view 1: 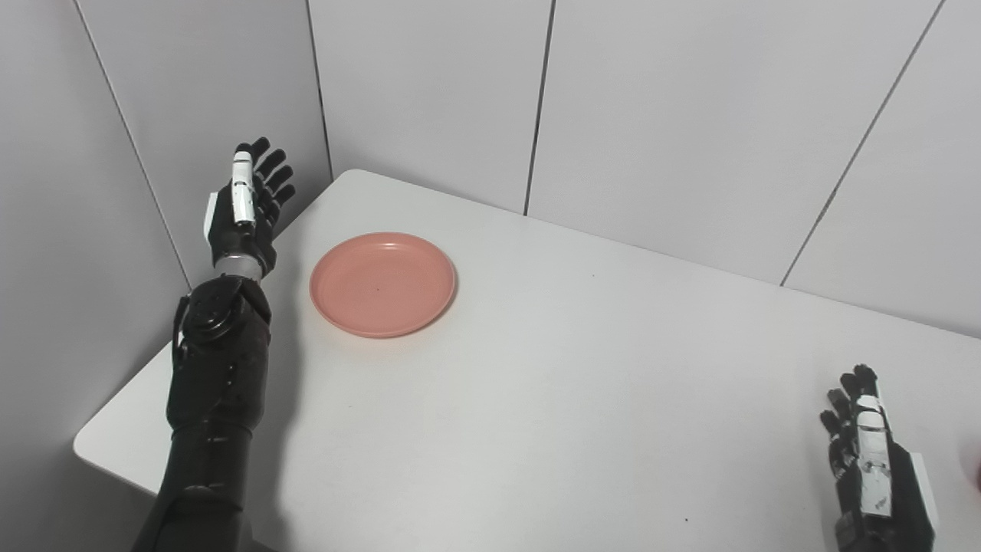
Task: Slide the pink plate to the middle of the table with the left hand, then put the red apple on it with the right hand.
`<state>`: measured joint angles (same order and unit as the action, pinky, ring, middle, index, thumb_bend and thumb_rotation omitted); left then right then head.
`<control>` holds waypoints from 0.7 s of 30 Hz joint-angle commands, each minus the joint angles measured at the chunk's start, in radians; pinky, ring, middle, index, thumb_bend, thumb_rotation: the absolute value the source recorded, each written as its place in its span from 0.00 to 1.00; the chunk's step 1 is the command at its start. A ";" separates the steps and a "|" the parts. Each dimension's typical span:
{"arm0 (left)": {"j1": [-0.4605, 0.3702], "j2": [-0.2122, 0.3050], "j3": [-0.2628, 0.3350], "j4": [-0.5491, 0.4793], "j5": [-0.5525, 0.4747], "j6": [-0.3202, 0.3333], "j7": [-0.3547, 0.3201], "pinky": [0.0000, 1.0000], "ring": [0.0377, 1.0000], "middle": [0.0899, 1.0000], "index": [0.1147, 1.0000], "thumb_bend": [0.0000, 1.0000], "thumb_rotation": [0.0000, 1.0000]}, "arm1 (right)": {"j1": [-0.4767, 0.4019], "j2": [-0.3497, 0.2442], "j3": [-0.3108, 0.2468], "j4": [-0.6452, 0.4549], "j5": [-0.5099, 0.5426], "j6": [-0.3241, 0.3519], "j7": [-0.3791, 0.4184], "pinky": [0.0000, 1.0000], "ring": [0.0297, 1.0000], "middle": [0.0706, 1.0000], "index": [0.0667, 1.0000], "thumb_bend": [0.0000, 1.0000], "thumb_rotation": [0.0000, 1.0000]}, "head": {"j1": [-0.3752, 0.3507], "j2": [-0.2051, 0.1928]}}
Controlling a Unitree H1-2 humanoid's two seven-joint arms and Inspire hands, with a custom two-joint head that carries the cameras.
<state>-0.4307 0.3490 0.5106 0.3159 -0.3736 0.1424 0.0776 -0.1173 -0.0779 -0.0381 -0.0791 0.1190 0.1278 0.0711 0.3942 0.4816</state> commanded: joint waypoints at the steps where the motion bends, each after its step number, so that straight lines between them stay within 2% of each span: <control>1: -0.034 0.041 -0.008 0.008 -0.011 -0.025 -0.034 0.87 0.88 0.87 0.85 0.33 1.00 | -0.023 -0.005 -0.003 -0.035 0.005 -0.008 0.006 1.00 1.00 1.00 1.00 0.09 1.00 | 0.000 0.002; 9: -0.041 0.042 -0.009 0.100 -0.018 -0.063 -0.059 0.87 0.87 0.86 0.84 0.32 1.00 | -0.021 -0.006 -0.002 -0.046 0.005 0.001 0.007 1.00 1.00 1.00 1.00 0.09 1.00 | 0.001 0.005; 21: -0.035 0.040 -0.020 0.132 -0.016 -0.062 -0.075 0.88 0.87 0.87 0.85 0.35 1.00 | -0.022 -0.006 -0.006 -0.039 0.013 0.000 0.003 1.00 1.00 1.00 1.00 0.09 1.00 | 0.003 0.008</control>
<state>-0.4279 0.3592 0.4959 0.4707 -0.3874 0.1161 0.0136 -0.1159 -0.0788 -0.0386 -0.0896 0.1270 0.1333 0.0707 0.3973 0.4893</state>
